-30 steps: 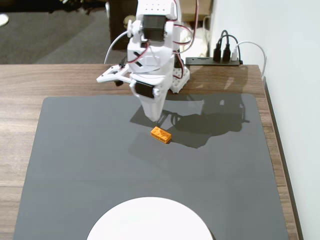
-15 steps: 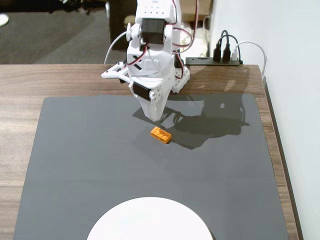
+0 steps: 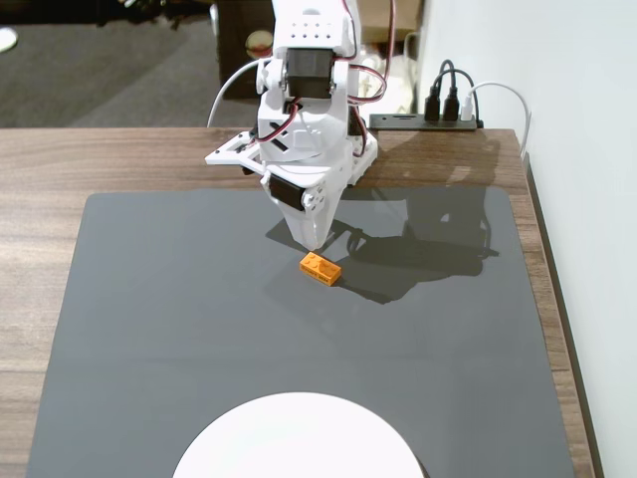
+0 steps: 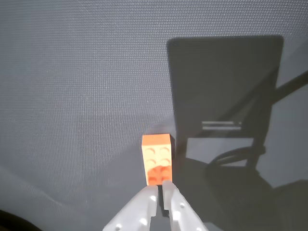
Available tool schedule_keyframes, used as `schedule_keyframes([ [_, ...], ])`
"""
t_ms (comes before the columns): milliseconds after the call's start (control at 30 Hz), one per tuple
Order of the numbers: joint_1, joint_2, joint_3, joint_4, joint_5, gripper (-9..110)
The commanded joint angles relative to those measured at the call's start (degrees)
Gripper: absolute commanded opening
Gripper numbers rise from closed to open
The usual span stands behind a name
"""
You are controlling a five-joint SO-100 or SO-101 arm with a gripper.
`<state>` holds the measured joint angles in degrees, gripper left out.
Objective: Grasp a lego block and put it on the plate.
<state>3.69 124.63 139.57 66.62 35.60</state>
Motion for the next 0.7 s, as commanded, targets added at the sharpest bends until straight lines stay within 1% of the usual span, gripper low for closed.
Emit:
schedule_keyframes([
  [0, -0.9, 0.4, -2.2, 0.2, 0.4, 3],
  [67, -1.0, 0.4, -2.2, 0.4, 0.4, 4],
  [200, -1.6, 0.4, -2.3, 0.9, 0.2, 13],
  [267, -1.9, 0.4, -2.3, 1.0, 0.2, 13],
  [367, -2.2, 0.1, -2.3, 1.3, 0.0, 23],
  [500, -2.3, -0.4, -2.3, 1.6, -0.4, 23],
  [567, -2.9, -0.7, -2.3, 1.8, -0.6, 28],
  [667, -4.3, -1.5, -2.3, 2.1, -0.8, 31],
])
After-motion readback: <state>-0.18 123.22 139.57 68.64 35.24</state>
